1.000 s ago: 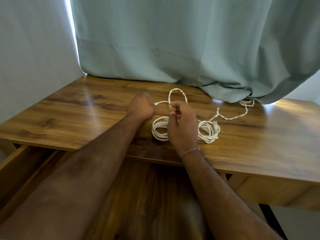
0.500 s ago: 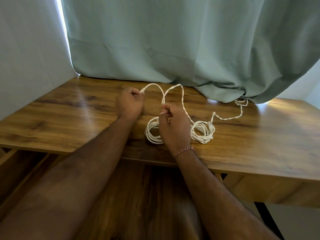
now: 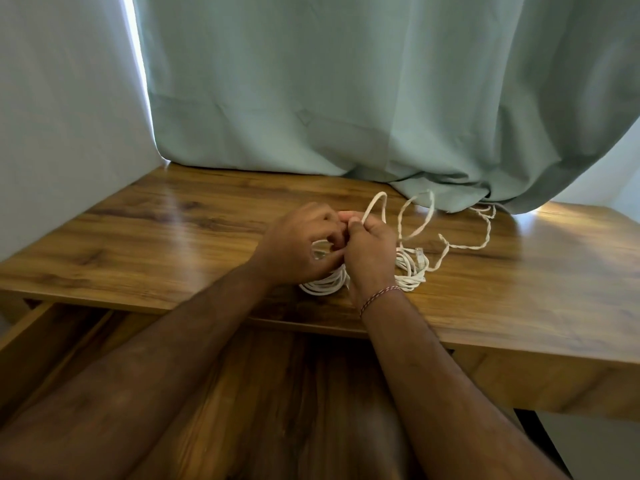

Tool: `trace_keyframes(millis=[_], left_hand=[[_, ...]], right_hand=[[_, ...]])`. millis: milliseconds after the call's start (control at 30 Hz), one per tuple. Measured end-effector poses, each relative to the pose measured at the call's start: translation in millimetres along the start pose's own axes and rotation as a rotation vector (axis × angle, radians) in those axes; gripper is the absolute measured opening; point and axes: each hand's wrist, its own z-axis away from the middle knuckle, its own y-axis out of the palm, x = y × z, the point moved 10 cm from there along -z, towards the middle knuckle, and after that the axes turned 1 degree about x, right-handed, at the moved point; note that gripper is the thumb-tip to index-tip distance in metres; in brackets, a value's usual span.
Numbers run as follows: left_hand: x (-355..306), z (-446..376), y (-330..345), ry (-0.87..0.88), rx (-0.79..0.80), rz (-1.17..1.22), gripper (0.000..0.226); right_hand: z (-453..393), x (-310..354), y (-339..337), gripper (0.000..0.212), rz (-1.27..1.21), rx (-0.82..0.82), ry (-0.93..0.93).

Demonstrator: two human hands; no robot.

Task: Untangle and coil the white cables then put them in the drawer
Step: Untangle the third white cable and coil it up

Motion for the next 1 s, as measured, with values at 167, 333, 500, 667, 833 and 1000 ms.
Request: trace_keyframes(millis=[167,333,500,667,833,1000], left_hand=[[11.6,-5.2,-19.4,-0.161,-0.128,-0.115,0.035],[11.1,-32.6,-6.4,0.03,0.168,-0.197,0.035],[19.4,-44.5,-12.2,0.081,0.246,-0.352,0.032],[76.2,-44.7,-35.3,-0.254,0.134,-0.138,0.036],[104.1,-36.6,-55.0,-0.721,-0.29,0.723,0.026],[88.5,-27.4,-74.3,-0.437,-0.125,-0.021,0.02]], right_hand=[[4.2,-1.9,8.9,0.027,0.046,0.102,0.054],[15.0,-1.1,24.1,0.035,-0.018,0.261,0.13],[18.6,7.1,33.8,0.053,-0.17,0.42,0.122],[40.0,16.3,68.9,0.052,-0.455,0.685,0.149],[40.6,25.2,89.8,0.057,-0.822,0.78,0.218],[33.6,34.3,78.9,0.053,-1.002,0.771,0.175]])
